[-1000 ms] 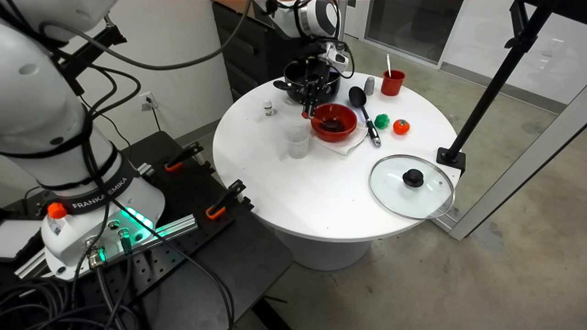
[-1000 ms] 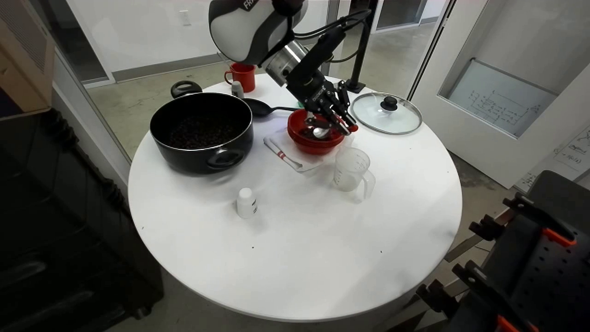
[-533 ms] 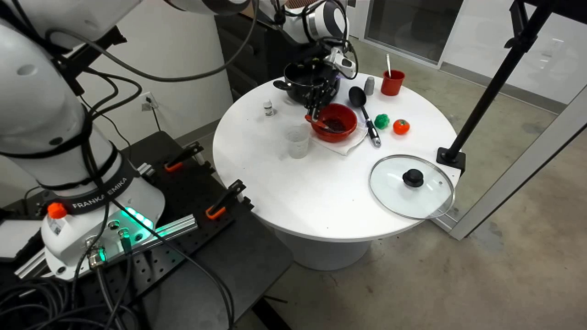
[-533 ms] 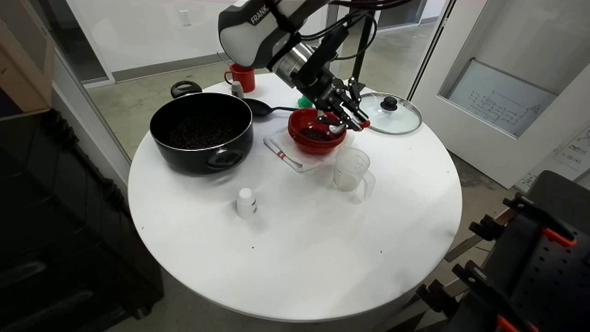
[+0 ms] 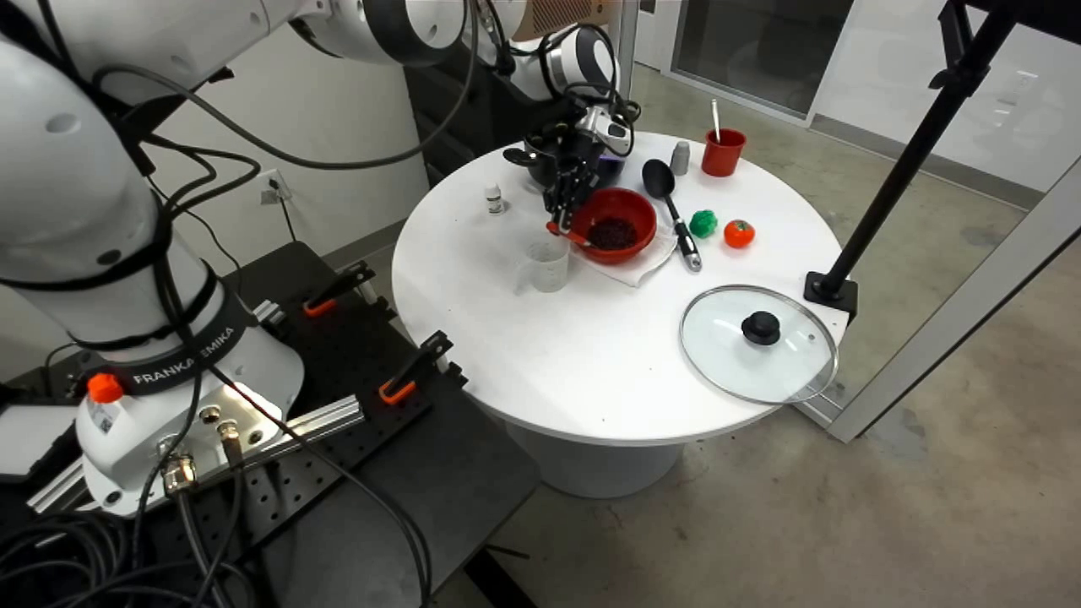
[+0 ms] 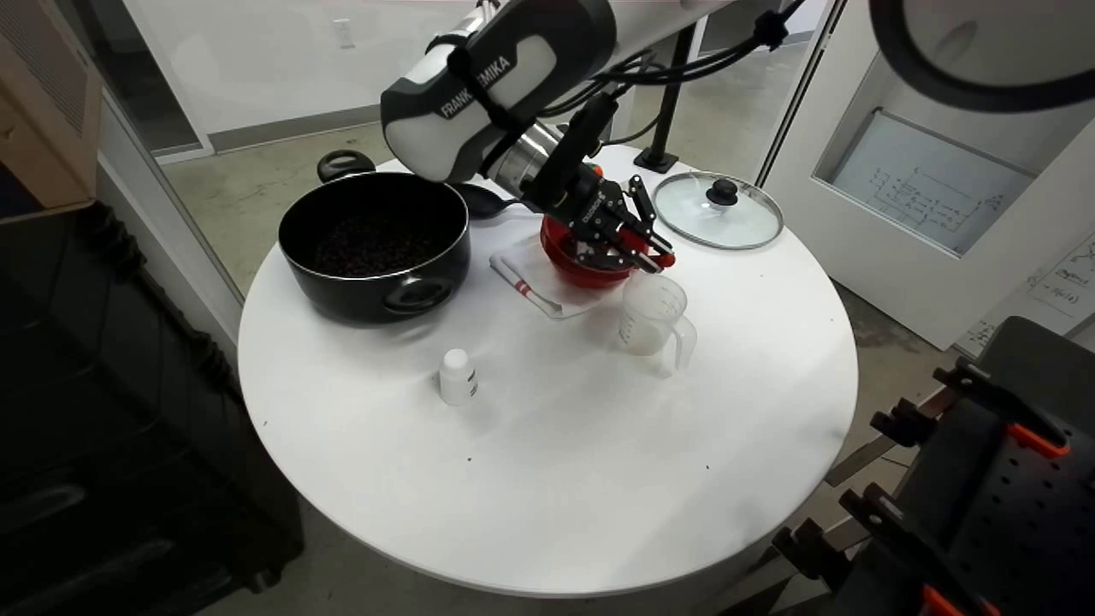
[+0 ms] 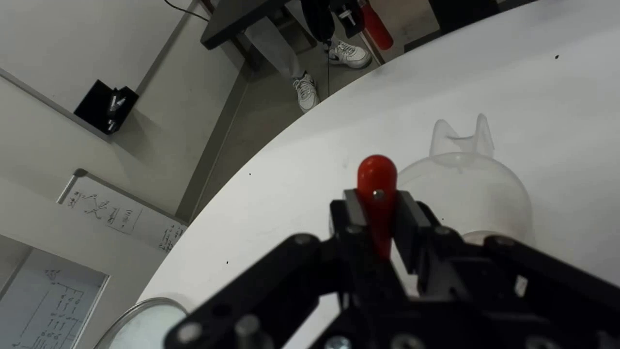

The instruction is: Pour the contents of the jug into the red bowl then place a spoonful in the pot

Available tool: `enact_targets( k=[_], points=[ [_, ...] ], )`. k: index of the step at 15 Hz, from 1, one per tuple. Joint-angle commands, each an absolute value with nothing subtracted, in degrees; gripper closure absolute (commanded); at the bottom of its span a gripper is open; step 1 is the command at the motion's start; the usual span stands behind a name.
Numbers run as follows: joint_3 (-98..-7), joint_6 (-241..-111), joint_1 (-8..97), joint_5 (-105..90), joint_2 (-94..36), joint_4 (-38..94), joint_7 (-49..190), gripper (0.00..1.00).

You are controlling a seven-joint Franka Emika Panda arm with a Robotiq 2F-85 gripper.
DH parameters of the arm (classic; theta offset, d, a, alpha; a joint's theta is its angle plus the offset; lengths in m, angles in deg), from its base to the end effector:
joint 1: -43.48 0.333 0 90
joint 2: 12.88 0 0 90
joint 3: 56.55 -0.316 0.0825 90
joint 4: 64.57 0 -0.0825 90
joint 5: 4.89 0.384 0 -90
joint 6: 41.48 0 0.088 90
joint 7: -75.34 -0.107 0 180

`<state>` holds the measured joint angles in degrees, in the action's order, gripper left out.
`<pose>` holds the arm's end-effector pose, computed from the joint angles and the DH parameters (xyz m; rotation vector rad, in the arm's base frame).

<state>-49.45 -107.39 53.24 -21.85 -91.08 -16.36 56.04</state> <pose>0.6425 0.0178 0.0386 2.2149 -0.2516 -1.1510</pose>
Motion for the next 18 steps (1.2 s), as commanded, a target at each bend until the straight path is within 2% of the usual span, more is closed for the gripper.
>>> enact_targets(
  k=[1,11,18],
  points=[
    [-49.5,-105.8,54.2,-22.3,-93.7,-20.2,56.5,0.95],
    [-53.4,-116.1,49.3,-19.3,-92.7,-21.8,63.8,0.95],
    [-57.6,-114.5,41.1,-15.1,-93.0,-21.4,73.0,0.95]
  ],
)
